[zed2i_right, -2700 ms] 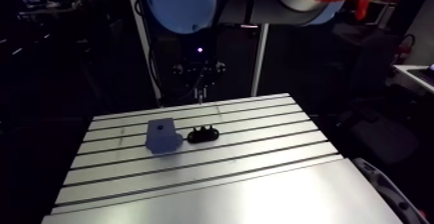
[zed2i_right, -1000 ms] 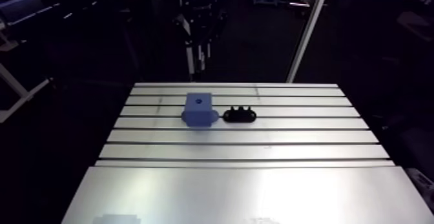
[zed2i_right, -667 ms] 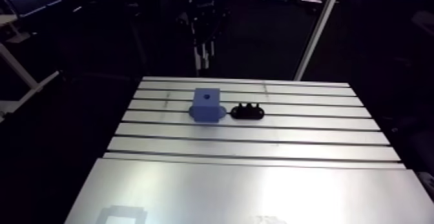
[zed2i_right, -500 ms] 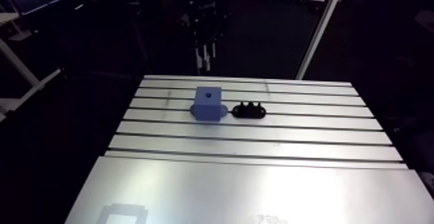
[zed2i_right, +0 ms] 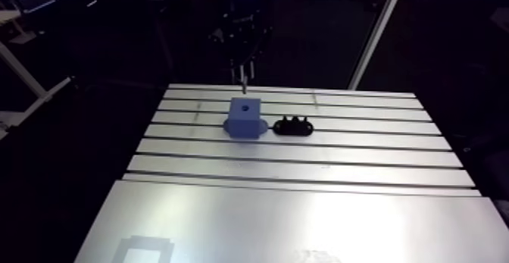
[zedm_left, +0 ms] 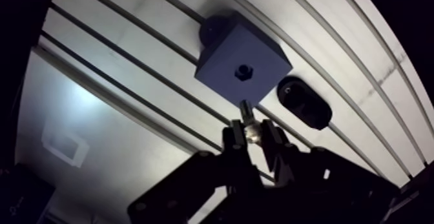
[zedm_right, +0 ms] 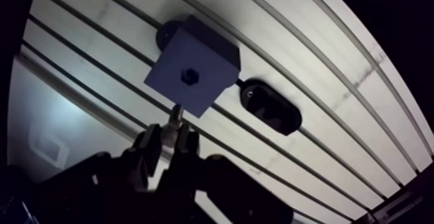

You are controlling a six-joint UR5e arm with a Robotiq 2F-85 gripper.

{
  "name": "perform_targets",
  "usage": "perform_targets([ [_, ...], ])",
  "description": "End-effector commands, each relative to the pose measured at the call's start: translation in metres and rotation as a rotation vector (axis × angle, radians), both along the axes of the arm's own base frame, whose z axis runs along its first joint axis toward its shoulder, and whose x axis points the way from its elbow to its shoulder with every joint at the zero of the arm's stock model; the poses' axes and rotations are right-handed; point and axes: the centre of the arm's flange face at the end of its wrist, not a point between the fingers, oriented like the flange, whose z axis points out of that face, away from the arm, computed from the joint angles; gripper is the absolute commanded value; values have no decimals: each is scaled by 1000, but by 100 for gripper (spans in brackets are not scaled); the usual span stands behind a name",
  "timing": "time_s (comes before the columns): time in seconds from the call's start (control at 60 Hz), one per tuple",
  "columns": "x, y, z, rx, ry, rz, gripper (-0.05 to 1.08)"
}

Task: Pick up the M10 bolt and insert it into the hex recess until seated.

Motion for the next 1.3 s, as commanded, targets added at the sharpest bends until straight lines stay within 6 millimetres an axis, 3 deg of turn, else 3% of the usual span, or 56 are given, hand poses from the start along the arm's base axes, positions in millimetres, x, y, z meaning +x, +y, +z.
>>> perform_targets([
  [0.017, -3, 0, -14, 1, 14, 0, 108],
  [0.35, -2, 0, -28, 1, 4, 0, 108],
  [1.3, 4, -4, -40, -5, 36, 1, 108],
])
